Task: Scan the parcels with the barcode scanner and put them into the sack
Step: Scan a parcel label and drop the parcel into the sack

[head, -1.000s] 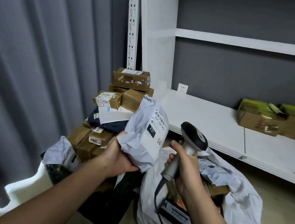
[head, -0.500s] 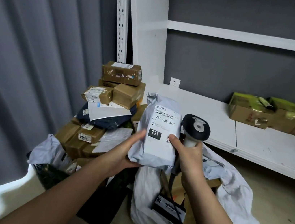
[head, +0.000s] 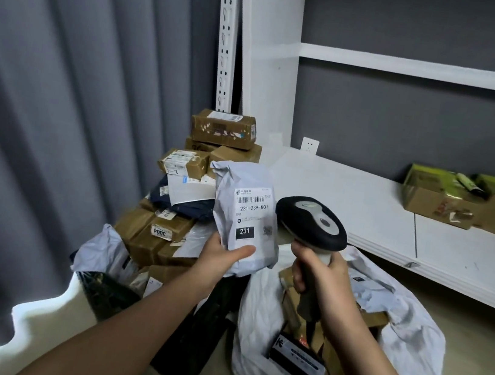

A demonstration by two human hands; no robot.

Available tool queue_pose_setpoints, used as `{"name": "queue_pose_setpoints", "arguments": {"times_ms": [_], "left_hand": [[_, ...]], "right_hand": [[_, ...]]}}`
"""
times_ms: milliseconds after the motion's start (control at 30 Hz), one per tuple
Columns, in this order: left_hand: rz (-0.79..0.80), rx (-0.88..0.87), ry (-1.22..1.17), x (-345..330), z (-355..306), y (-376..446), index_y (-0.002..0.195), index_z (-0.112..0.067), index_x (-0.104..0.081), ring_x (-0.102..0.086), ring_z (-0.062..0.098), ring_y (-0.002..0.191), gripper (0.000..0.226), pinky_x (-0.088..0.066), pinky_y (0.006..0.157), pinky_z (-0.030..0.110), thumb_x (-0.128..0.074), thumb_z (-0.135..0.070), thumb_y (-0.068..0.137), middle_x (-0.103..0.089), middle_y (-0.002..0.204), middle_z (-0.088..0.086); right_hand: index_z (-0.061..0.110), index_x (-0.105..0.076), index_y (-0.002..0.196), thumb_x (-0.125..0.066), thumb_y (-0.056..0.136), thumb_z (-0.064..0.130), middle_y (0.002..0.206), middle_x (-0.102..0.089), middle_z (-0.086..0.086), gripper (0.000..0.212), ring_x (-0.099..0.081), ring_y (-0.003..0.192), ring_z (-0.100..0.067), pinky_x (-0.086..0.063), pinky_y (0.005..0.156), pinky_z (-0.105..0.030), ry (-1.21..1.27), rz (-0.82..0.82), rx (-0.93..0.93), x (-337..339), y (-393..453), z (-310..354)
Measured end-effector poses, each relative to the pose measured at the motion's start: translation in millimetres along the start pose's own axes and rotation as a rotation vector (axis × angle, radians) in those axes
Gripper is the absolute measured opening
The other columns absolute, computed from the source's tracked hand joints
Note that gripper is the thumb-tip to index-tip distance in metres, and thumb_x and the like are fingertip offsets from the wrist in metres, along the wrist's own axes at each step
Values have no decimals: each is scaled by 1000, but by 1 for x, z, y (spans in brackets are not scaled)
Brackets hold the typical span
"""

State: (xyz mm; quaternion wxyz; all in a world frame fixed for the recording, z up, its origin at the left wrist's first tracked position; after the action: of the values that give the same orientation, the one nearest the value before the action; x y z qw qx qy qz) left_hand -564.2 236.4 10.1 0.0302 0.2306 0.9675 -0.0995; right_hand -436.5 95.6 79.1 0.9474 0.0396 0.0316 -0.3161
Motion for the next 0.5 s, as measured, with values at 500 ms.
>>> {"name": "queue_pose_setpoints", "arguments": {"times_ms": [500], "left_hand": [[-70,-93,-78,3,-4,12,96,-19,-64,-67,13,83,27,-55,64,19,-68,4,83,-69,103,6]], "right_hand": [[15,-44,47,-60,91,16,41,-43,-2,47,-37,39,-14,-34,48,-23,-122,92,-64,-19,-5,-8]]}}
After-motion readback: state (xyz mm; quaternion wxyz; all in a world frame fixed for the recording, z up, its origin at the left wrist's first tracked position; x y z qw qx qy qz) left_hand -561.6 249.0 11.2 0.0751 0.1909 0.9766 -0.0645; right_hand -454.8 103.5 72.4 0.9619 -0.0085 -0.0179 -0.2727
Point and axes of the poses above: each hand's wrist, its own y-axis towards the middle knuckle, its own x-axis out of the back of the hand, z = x × y, the point moved 9 cm from there along y, towards the middle knuckle
